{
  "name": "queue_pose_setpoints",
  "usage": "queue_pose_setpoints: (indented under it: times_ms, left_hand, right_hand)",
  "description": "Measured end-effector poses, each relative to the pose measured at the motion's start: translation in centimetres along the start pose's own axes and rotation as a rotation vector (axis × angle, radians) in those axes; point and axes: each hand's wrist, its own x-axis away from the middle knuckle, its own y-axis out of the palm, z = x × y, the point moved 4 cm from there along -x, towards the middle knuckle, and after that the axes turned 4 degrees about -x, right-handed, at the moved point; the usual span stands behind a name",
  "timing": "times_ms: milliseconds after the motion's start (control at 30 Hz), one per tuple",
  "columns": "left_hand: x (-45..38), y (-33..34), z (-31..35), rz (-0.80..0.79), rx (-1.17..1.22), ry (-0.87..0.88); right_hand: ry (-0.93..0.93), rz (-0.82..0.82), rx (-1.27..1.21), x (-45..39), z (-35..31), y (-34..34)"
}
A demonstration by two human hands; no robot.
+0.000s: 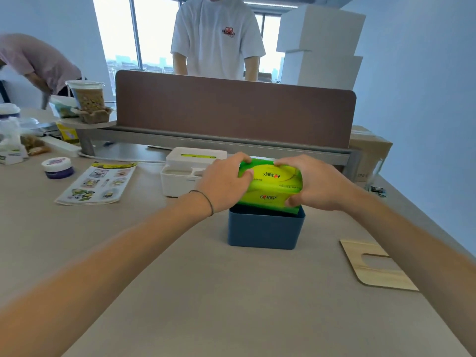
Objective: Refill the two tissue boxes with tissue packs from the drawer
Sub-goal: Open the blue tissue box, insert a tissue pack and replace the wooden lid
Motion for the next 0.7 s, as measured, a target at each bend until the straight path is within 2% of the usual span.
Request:
queue_pose_setpoints:
  times_ms: [233, 367, 533, 700]
  left_hand:
    - [0.4, 1.9, -1.4, -0.167, -0.036, -0.01]
    - [1.1, 3.0, -2.0, -0.318, -0.197, -0.01]
    - [1.3, 4.1, -2.8, -0.323, -0.27, 0.027]
    - [1.6, 5.1, -3.1, -0.348, -0.326, 0.046]
  right_hand:
    - [-0.037, -0.132, -0.03, -1.0, 0.5, 2.0]
    - [-0.067, -0.207, -0.081, -1.0, 1.0, 2.8]
    - [-0.068, -0.303, -0.112, -1.1, 1.4, 3.8]
    - [-0.058, -0.364, -0.024, -1.1, 0.8, 4.9]
